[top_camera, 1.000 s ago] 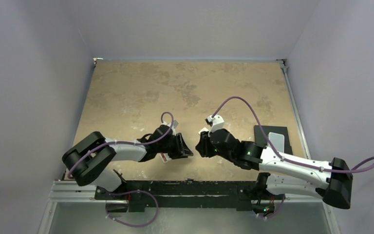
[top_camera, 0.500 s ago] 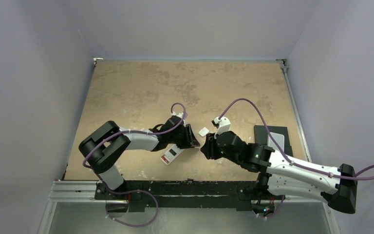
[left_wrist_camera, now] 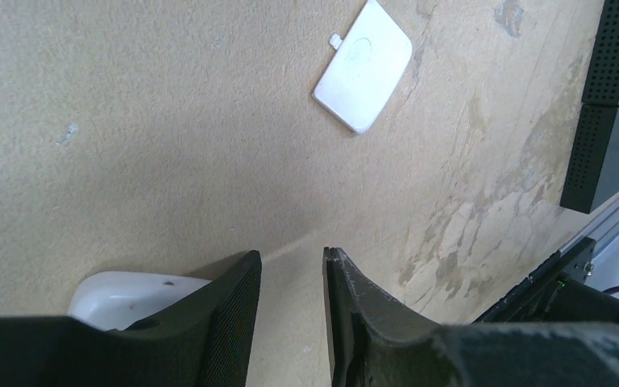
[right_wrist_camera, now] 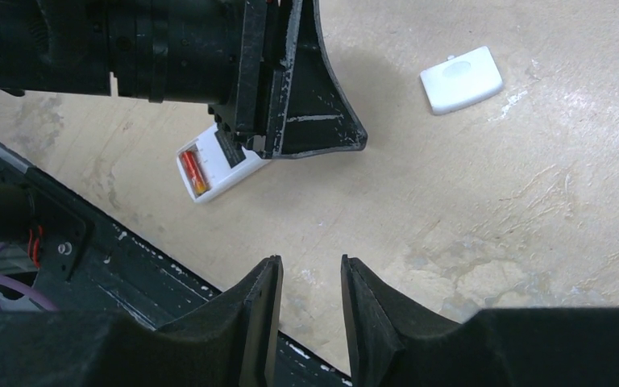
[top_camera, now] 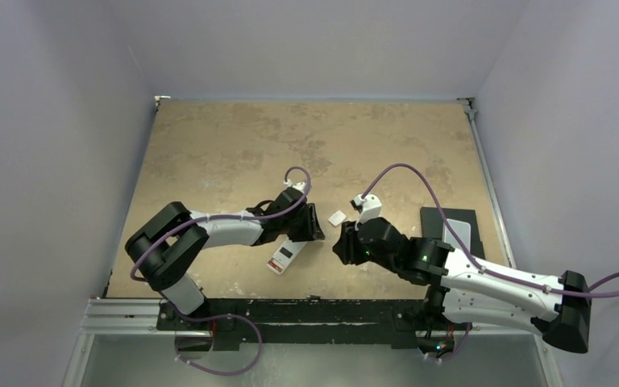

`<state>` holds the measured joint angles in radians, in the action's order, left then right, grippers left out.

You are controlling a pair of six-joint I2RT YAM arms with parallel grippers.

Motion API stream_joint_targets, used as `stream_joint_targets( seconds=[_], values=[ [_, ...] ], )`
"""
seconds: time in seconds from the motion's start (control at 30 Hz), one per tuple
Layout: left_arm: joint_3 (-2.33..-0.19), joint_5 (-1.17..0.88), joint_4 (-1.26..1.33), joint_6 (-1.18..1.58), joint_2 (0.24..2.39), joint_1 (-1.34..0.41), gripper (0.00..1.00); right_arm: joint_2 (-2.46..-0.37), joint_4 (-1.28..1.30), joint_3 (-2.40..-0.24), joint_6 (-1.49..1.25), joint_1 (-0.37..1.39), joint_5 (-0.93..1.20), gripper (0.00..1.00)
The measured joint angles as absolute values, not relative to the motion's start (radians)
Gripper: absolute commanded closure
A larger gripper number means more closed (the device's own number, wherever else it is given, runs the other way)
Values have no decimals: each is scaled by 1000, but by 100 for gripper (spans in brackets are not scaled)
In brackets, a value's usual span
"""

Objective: Load the batteries into the remote control

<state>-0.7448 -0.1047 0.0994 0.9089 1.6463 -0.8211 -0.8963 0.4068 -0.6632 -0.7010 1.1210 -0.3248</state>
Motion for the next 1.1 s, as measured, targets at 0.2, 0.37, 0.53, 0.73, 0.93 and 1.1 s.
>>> stream_joint_targets(
  seconds=[0.2,0.37,0.53,0.73,0.93,1.1],
  values=[
    [-778,-66,2,841,1615,-821,66,-905,412,-664,-705,1121,-325,58],
    [-793,-37,-48,799,1597,-821,66,-910,435,-673,-707,1121,-325,58],
    [-795,-23,-79,773,1580,-821,66,-910,450,-681,-707,1121,-324,55],
    [-795,6,-134,742,1538,-821,66,-911,465,-690,-703,1121,-323,52],
    [-795,57,-185,720,1446,-821,66,-922,470,-690,-699,1121,-313,50],
    [-780,88,-214,714,1362,-820,66,-966,479,-696,-686,1121,-266,48]
  ],
)
